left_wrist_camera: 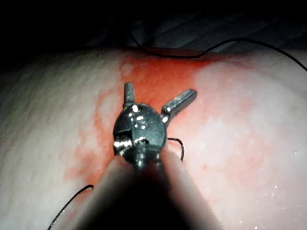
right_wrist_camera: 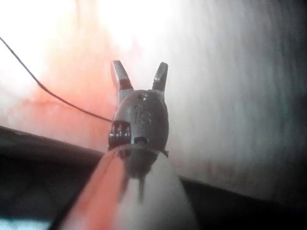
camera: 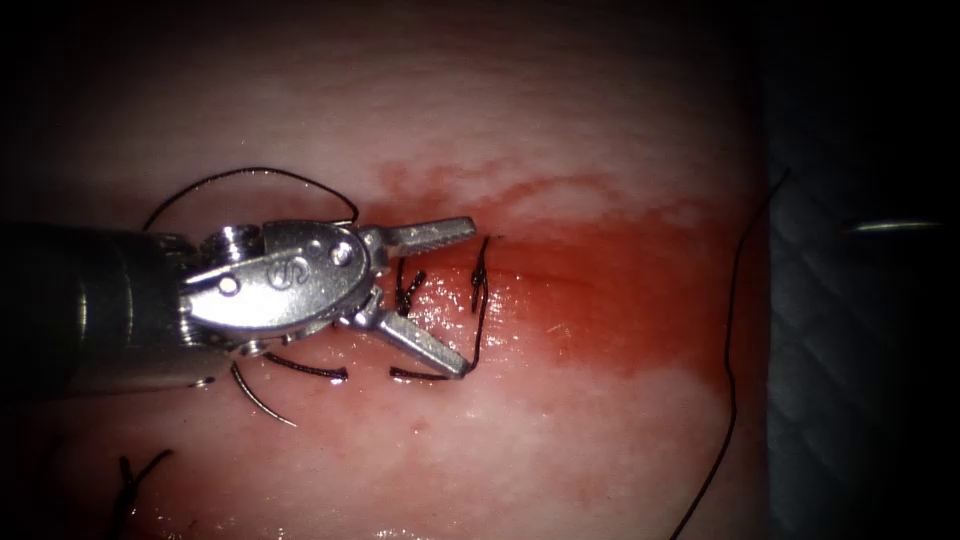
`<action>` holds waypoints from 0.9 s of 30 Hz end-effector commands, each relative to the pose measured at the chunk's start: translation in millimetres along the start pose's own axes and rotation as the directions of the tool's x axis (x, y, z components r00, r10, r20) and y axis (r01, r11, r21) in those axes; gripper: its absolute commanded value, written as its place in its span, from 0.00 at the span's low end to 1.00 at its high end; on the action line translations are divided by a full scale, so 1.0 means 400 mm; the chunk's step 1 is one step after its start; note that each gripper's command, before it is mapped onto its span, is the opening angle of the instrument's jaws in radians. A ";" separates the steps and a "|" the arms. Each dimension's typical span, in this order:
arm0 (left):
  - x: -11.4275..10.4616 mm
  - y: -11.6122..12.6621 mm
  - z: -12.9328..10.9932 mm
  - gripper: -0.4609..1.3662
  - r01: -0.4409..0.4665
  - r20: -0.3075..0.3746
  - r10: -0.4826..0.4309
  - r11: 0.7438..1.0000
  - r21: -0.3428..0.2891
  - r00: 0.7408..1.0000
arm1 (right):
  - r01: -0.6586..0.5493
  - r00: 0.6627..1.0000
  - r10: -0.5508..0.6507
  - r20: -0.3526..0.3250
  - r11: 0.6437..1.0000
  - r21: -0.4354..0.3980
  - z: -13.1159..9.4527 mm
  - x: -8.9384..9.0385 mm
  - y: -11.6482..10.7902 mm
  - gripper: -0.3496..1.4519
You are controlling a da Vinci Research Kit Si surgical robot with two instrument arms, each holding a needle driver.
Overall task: Wound Closure
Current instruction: Grasp the short suture tail with the left tool
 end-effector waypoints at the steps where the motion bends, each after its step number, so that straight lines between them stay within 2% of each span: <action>1: -0.0004 0.0000 -0.0013 0.73 -0.006 0.002 0.006 1.000 0.011 1.000 | -0.002 1.000 0.002 -0.007 1.000 0.015 0.0009 0.0004 -0.0004 0.73; 4: -0.0022 0.0000 -0.0053 0.74 -0.033 0.005 0.033 0.999 0.038 0.999 | -0.018 0.999 0.020 -0.025 0.999 0.046 0.0050 0.0019 -0.0014 0.65; 7: -0.0040 0.0005 -0.0077 0.73 -0.047 0.015 0.046 0.997 0.055 0.999 | -0.022 0.999 0.024 -0.031 0.998 0.061 0.0076 0.0024 -0.0017 0.65; 10: -0.0073 0.0014 -0.0097 0.65 -0.061 0.053 0.057 0.996 0.071 0.997 | -0.024 0.999 0.027 -0.034 0.995 0.100 0.0111 0.0020 -0.0034 0.68; 13: -0.0120 0.0018 -0.0082 0.64 -0.079 0.119 0.067 0.993 0.092 0.991 | -0.017 0.999 0.022 -0.029 0.990 0.140 0.0128 0.0003 -0.0064 0.68; 14: -0.0120 0.0018 -0.0082 0.64 -0.079 0.119 0.067 0.993 0.092 0.991 | -0.015 0.999 0.020 -0.031 0.990 0.142 0.0130 0.0001 -0.0067 0.69; 15: -0.0145 0.0018 -0.0065 0.66 -0.089 0.148 0.073 0.991 0.101 0.986 | -0.005 1.000 0.009 -0.026 0.989 0.151 0.0135 -0.0006 -0.0082 0.71; 20: -0.0195 0.0017 -0.0018 0.67 -0.106 0.216 0.082 0.989 0.103 0.973 | -0.003 1.000 0.006 -0.012 0.985 0.172 0.0141 -0.0010 -0.0119 0.77; 27: -0.0219 0.0019 0.0004 0.67 -0.111 0.220 0.088 0.989 0.094 0.972 | -0.004 1.000 0.006 -0.013 0.985 0.175 0.0139 -0.0002 -0.0127 0.76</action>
